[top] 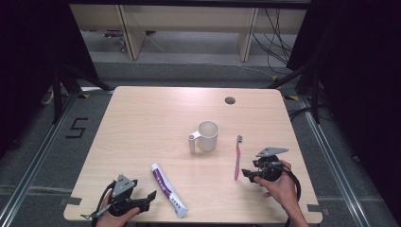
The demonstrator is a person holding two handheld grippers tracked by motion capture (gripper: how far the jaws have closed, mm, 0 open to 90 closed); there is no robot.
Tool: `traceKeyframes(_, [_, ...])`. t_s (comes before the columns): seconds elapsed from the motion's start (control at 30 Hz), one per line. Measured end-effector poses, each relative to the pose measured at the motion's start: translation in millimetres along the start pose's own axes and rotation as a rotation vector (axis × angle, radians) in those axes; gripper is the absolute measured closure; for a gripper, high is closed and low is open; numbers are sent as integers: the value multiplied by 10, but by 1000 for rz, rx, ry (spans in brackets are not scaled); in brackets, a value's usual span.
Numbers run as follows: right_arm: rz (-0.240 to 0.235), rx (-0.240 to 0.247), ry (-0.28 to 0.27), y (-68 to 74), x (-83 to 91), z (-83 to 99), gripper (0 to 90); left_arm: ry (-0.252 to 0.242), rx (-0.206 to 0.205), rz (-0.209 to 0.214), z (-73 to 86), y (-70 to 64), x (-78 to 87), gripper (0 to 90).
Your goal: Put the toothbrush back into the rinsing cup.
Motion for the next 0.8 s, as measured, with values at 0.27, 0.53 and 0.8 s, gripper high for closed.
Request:
traceKeyframes(0.27, [3, -32, 78, -13, -214, -189, 510, -1, 1, 2, -6, 1, 2, 163])
traceKeyframes(0.53, [31, -36, 107, -104, -359, -374, 630, 1, -6, 6, -10, 1, 1, 163])
traceKeyframes(0.8, [58, -32, 160, -181, -467, -450, 679, -1, -10, 6, -14, 4, 7, 163])
Point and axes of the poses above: each handheld gripper's, and its own axes: x roughly backward along the jaws, z roughly out of its underside, y roughly to its left, the point moved 6 cm from there along -x, roughly forward along the jaws, and after that the axes turned 6 degrees about -z, right-handed, at the moved point
